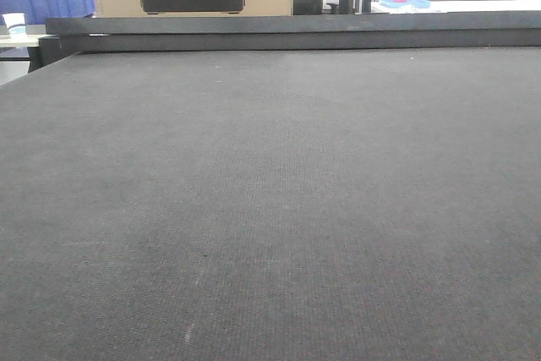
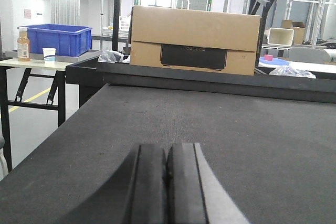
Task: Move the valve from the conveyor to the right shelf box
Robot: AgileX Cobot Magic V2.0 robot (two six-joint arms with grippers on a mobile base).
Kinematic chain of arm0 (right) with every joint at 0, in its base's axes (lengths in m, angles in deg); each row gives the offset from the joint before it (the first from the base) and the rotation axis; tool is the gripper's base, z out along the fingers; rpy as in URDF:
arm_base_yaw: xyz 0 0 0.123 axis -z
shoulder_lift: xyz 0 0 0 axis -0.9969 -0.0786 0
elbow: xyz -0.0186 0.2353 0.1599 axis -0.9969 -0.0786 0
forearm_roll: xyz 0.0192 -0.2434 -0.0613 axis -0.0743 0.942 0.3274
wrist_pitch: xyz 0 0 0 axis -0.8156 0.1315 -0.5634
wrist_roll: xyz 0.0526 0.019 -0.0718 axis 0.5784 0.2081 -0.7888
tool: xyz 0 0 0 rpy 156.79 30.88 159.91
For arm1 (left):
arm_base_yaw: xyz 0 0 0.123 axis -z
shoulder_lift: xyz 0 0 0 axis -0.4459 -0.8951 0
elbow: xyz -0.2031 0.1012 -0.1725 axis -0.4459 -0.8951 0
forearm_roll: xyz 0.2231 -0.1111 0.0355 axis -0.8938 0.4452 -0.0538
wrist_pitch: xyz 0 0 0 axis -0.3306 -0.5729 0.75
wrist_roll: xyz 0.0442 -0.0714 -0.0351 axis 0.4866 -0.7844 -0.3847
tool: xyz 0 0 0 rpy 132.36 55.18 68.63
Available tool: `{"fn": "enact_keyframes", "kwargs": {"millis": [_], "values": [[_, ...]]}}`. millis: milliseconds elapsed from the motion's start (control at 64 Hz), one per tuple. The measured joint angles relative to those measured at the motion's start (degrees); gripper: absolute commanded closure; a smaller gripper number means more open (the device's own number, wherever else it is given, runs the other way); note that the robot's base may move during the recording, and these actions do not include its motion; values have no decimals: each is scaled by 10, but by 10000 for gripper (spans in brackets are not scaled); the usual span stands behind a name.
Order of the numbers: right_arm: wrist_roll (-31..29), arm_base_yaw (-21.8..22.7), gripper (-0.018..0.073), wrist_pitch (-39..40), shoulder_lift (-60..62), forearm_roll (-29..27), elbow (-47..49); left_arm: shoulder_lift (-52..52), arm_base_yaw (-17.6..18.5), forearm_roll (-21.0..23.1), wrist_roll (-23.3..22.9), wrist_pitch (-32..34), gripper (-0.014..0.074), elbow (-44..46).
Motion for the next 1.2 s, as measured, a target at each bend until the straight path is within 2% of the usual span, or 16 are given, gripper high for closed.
{"fn": "enact_keyframes", "kwargs": {"millis": [859,953,1062,1203], "values": [[0,0,722,0,0,0,0,0,0,0,0,12,707,0],[0,0,722,32,0,0,-1,0,0,0,0,21,707,2],[0,0,722,72,0,0,7,0,0,5,0,-29,707,44],[0,0,722,0,1,0,85,2,0,12,0,-114,707,141]]}}
